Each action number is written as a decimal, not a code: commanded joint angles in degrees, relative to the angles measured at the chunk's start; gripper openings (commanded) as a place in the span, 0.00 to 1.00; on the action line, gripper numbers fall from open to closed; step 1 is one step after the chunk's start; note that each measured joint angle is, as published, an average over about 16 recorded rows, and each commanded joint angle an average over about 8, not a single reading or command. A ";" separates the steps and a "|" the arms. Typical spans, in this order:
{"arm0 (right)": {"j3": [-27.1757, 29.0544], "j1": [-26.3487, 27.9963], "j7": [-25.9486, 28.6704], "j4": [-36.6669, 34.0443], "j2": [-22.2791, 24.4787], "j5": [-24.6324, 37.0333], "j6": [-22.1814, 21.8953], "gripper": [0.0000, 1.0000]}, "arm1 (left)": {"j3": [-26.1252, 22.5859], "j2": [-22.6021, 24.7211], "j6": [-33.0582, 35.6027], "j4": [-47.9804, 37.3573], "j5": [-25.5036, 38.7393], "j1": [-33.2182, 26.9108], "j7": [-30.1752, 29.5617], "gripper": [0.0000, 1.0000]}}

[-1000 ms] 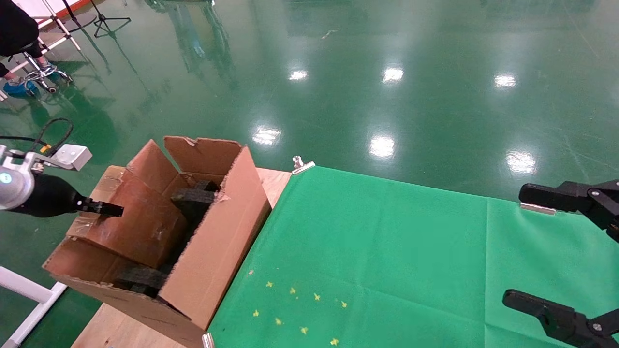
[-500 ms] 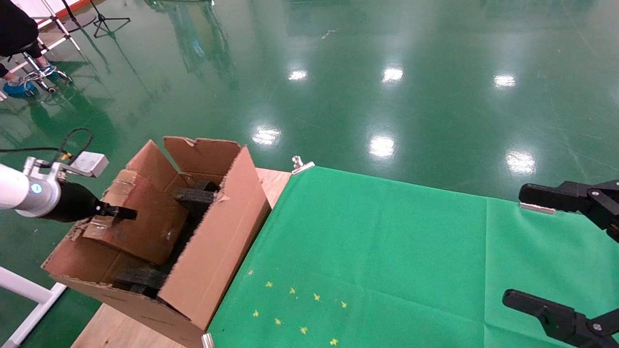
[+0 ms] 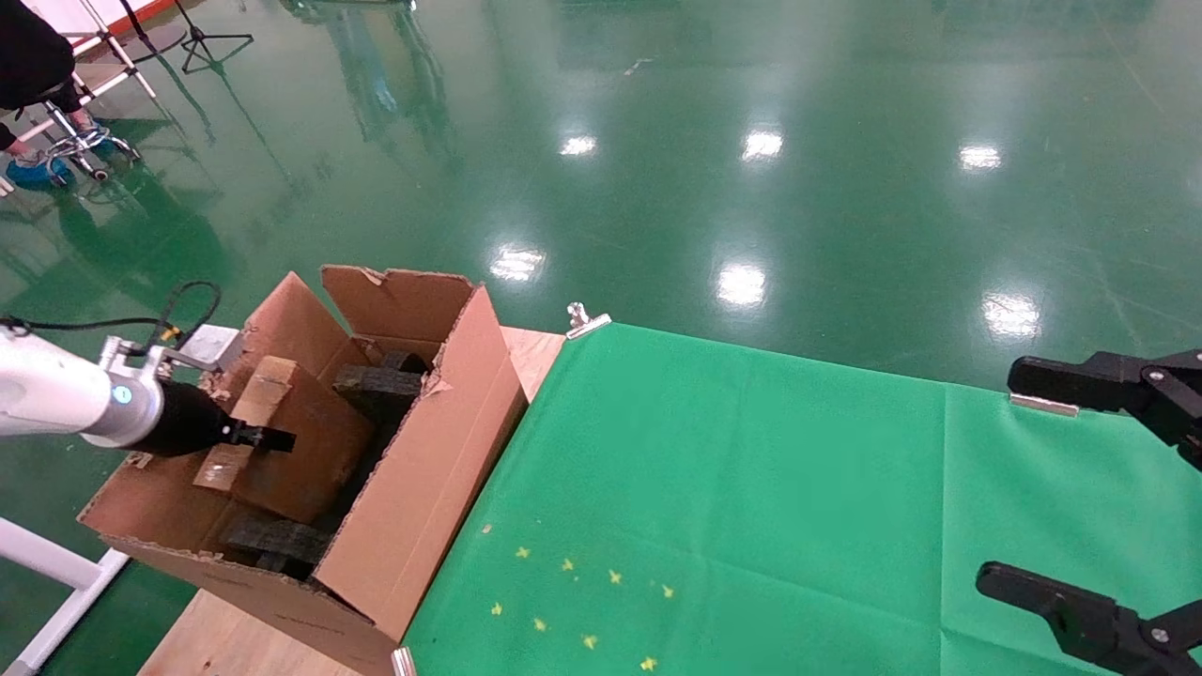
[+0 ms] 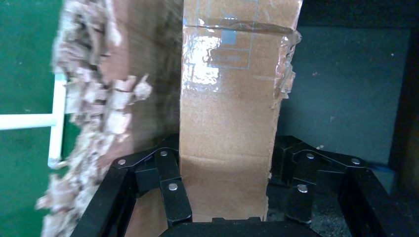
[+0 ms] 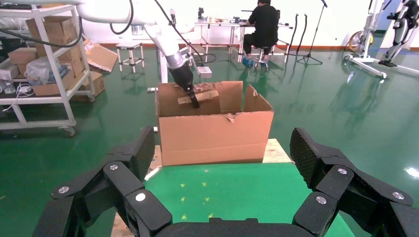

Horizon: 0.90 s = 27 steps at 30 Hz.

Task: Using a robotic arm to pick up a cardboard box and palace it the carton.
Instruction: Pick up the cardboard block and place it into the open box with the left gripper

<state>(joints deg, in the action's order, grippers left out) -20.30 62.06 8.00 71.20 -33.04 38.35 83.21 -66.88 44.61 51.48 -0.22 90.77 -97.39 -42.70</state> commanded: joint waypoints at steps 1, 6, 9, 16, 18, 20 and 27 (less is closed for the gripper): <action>0.00 0.00 0.00 0.00 0.00 0.00 0.00 1.00 | 0.11 0.56 -0.51 -0.01 -0.16 0.81 -0.19 0.00; 0.00 0.00 0.00 0.00 0.00 0.00 0.00 1.00 | 0.37 1.62 -1.87 -0.18 -0.53 2.51 -0.93 0.00; 0.00 0.00 0.00 0.00 0.00 0.00 0.00 1.00 | 0.56 2.16 -2.69 -0.34 -0.80 3.44 -1.55 0.00; 0.00 0.00 0.00 0.00 0.00 0.00 0.00 1.00 | 1.00 3.30 -4.36 -0.50 -1.43 5.53 -3.00 0.00; 0.00 0.00 0.00 0.00 0.00 0.00 0.00 1.00 | 1.12 3.52 -4.71 -0.52 -1.59 5.95 -3.38 0.15; 0.00 0.00 0.00 0.00 0.00 0.00 -0.01 1.00 | 1.24 3.69 -5.08 -0.60 -1.73 6.32 -3.80 0.40; 0.00 -0.01 0.00 -0.01 0.00 -0.01 -0.01 1.00 | 1.48 3.92 -5.66 -0.85 -2.05 6.84 -4.46 1.00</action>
<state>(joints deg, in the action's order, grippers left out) -20.29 62.05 8.00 71.19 -33.03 38.34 83.19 -65.45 48.47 45.95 -1.02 88.78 -90.67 -47.02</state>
